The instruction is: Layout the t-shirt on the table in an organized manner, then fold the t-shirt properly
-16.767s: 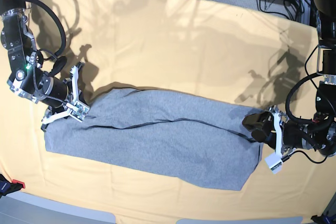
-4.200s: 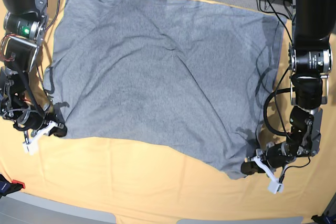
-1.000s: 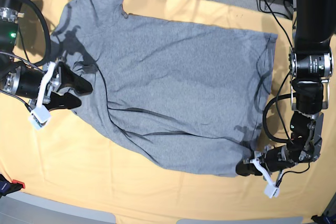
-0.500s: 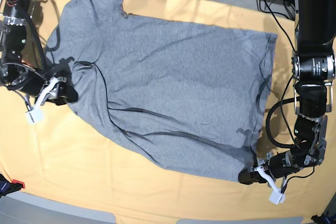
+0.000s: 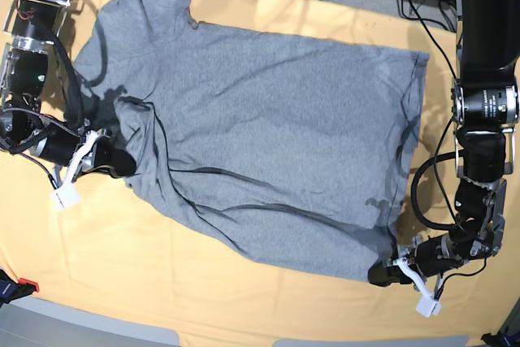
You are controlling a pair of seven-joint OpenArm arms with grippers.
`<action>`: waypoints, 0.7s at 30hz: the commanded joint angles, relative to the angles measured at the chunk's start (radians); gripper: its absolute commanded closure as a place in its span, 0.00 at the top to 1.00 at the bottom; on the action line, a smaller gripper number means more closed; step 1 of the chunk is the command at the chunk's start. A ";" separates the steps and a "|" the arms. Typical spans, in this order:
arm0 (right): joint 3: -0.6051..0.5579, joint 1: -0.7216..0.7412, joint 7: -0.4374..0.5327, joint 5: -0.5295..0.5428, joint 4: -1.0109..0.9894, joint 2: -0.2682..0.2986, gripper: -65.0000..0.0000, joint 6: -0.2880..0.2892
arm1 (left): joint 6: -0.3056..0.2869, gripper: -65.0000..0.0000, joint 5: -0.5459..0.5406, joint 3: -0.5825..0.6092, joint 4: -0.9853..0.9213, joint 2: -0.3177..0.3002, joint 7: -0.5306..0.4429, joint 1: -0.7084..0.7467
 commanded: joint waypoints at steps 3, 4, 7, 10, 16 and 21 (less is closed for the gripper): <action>0.005 -0.009 -0.040 0.070 0.105 -0.022 0.00 0.006 | -0.007 0.00 -0.023 -0.006 0.017 -0.007 -0.021 -0.043; 0.003 -0.023 -0.046 0.066 0.137 -0.034 0.00 0.006 | -0.007 0.00 -0.023 -0.006 0.017 -0.007 -0.021 -0.043; -0.037 -0.068 -0.045 0.065 0.217 -0.056 0.00 0.006 | -0.007 0.00 -0.023 -0.006 0.017 -0.007 -0.021 -0.043; -0.115 -0.098 -0.045 0.024 0.262 -0.069 0.00 0.006 | -0.007 0.00 -0.023 -0.006 0.017 -0.007 -0.022 -0.043; -0.263 -0.087 -0.046 -0.096 0.267 -0.068 0.14 0.006 | -0.007 0.00 -0.023 -0.006 0.017 -0.007 -0.022 -0.043; -0.271 -0.065 -0.066 0.024 0.267 -0.068 0.48 0.006 | -0.007 0.00 -0.023 -0.006 0.017 -0.007 -0.022 -0.043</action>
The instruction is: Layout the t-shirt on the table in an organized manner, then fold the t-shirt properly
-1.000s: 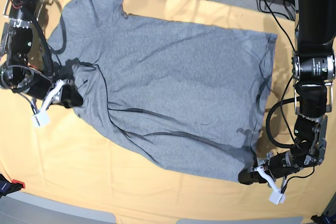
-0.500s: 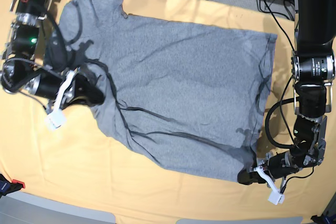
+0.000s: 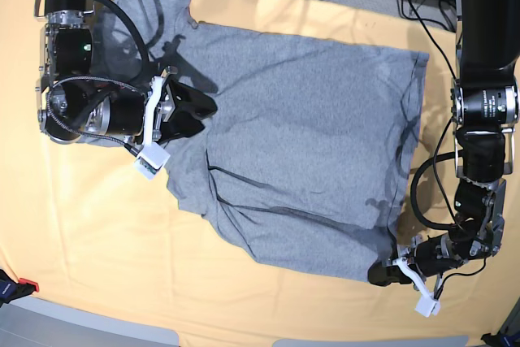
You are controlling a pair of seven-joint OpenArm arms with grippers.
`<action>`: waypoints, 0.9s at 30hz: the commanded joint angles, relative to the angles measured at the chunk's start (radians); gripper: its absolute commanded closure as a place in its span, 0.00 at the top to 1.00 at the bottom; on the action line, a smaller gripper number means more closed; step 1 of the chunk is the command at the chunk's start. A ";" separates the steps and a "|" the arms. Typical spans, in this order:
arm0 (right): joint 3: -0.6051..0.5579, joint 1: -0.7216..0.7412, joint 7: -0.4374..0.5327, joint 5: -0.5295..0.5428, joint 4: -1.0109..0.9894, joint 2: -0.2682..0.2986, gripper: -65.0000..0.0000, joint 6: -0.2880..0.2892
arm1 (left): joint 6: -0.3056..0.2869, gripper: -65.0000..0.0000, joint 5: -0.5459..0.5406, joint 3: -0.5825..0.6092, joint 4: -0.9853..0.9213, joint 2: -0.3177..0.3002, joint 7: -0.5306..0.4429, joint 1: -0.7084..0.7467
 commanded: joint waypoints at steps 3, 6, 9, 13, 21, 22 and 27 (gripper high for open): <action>0.010 0.050 -0.013 0.064 0.026 0.009 0.48 0.006 | -0.007 0.00 -0.024 -0.006 0.017 -0.009 -0.021 -0.044; 0.030 0.084 -0.013 0.049 0.027 0.012 0.48 0.006 | -0.007 0.00 -0.024 -0.006 0.017 -0.009 -0.021 -0.044; 0.068 0.097 0.036 -0.055 0.027 0.011 0.48 0.006 | -0.007 0.00 -0.024 -0.006 0.017 -0.009 -0.018 -0.044; 0.088 0.096 0.168 -0.273 0.014 0.011 0.48 0.000 | -0.007 0.00 -0.024 -0.006 0.017 -0.009 -0.018 -0.044; 0.088 0.097 0.329 -0.358 -0.191 0.011 0.48 -0.076 | -0.007 0.00 -0.024 -0.006 0.017 -0.009 -0.018 -0.044; 0.088 0.097 0.333 -0.351 -0.211 0.011 0.48 -0.074 | -0.007 0.00 -0.024 -0.006 0.017 -0.009 -0.018 -0.044; 0.088 0.097 0.320 -0.224 -0.234 0.011 0.45 -0.015 | -0.007 0.00 -0.024 -0.006 0.017 -0.008 -0.018 -0.044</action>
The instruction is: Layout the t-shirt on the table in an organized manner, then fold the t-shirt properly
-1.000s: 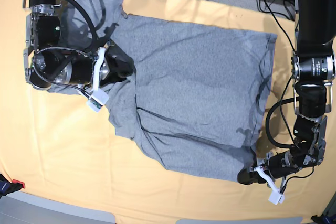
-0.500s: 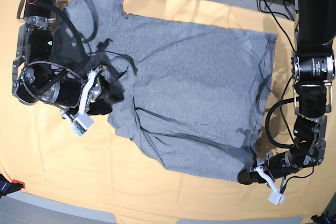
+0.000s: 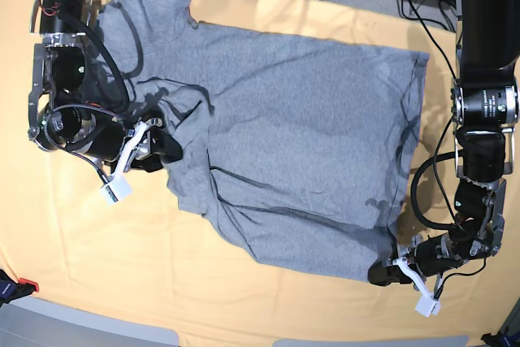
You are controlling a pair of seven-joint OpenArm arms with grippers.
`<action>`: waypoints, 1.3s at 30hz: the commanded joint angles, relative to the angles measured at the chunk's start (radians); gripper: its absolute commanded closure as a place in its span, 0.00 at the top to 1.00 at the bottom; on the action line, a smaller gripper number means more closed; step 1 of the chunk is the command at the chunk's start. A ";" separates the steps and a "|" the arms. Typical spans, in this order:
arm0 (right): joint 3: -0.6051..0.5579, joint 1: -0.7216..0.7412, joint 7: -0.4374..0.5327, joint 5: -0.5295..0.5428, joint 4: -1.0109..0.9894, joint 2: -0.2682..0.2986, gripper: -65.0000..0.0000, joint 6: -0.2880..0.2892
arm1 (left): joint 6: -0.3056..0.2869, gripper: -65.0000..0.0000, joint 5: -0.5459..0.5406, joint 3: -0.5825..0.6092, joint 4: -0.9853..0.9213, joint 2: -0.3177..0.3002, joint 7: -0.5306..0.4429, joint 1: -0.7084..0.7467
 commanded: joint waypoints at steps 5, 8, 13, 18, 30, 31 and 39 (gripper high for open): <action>0.005 0.055 -0.019 0.120 0.018 0.005 0.00 0.025 | -0.007 0.00 -0.024 -0.006 0.017 -0.009 -0.018 -0.044; 0.005 0.083 -0.028 0.122 0.020 -0.005 0.00 0.025 | -0.007 0.00 -0.024 -0.006 0.016 -0.009 -0.018 -0.044; 0.005 0.140 -0.032 0.121 0.029 -0.005 0.00 0.025 | -0.007 0.00 -0.024 -0.006 0.017 -0.009 -0.018 -0.044; 0.005 0.170 -0.040 0.116 0.084 -0.002 0.00 0.025 | -0.007 0.00 -0.024 -0.006 0.017 -0.009 -0.015 -0.043; 0.005 0.172 -0.064 0.005 0.187 0.000 0.00 0.025 | -0.007 0.00 -0.024 -0.006 0.017 -0.009 -0.014 -0.044; 0.005 0.172 -0.084 0.050 0.189 0.000 0.00 0.025 | -0.007 0.00 -0.024 -0.006 0.016 -0.009 -0.014 -0.043; 0.005 0.170 -0.291 0.405 0.189 -0.004 0.00 0.025 | -0.007 0.00 -0.024 -0.006 0.017 -0.008 -0.015 -0.039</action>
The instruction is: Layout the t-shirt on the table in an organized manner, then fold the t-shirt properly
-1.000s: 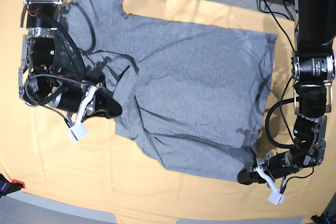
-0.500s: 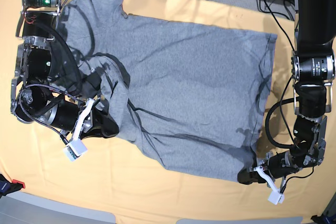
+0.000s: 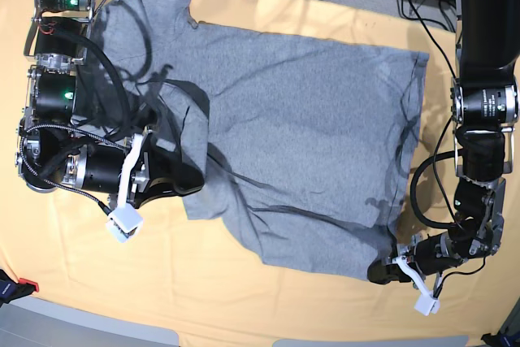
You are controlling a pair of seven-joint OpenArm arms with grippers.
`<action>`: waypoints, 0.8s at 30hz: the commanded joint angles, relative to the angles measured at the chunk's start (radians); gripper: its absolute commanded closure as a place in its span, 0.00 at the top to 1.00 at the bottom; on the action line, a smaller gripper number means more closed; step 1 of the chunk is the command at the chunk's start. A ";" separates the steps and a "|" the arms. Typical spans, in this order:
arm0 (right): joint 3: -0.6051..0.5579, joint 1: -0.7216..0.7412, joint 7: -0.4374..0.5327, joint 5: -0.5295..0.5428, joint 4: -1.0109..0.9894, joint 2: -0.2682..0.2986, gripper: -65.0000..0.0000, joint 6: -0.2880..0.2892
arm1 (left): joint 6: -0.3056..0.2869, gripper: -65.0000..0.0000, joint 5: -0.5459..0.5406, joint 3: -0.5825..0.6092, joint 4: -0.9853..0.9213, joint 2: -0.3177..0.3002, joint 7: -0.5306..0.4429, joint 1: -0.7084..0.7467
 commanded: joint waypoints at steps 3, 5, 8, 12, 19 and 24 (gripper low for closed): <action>0.002 0.019 0.005 0.077 0.019 0.009 0.00 0.005 | -0.007 0.00 -0.024 -0.006 0.016 -0.008 -0.018 -0.044; -0.007 0.008 0.005 0.077 0.019 0.009 0.00 0.005 | -0.007 0.00 -0.024 -0.006 0.016 -0.008 -0.018 -0.044; -0.032 -0.011 0.005 0.077 0.019 0.009 0.24 0.005 | -0.007 0.00 -0.024 -0.006 0.016 -0.009 -0.019 -0.044; -0.055 -0.019 0.005 0.077 0.019 0.009 0.63 0.005 | -0.007 0.00 -0.024 -0.006 0.017 -0.008 -0.018 -0.044; -0.053 -0.016 0.005 0.003 0.019 0.009 0.63 0.005 | -0.007 0.00 -0.024 -0.006 0.017 -0.009 -0.010 -0.044; -0.053 -0.038 0.133 -0.273 0.017 0.009 0.63 0.005 | -0.007 0.00 -0.024 -0.006 0.017 -0.009 -0.010 -0.044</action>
